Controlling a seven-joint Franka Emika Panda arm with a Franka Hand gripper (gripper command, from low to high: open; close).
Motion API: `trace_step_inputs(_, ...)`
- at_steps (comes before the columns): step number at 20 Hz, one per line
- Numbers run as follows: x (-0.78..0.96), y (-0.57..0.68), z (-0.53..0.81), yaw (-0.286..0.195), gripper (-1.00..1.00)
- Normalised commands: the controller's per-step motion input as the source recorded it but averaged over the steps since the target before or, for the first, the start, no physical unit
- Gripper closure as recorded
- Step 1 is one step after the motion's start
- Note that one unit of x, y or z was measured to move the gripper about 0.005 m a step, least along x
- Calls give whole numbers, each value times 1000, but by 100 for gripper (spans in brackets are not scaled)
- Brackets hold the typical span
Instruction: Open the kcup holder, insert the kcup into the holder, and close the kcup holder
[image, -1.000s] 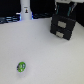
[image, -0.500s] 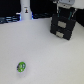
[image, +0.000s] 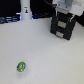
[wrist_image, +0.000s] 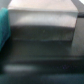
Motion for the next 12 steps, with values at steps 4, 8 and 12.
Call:
trace_step_inputs(4, -367, -7, -391, -94, 100)
trace_step_inputs(8, -136, -8, -55, -27, 100)
trace_step_inputs(12, 8, -1, -2, -5, 100)
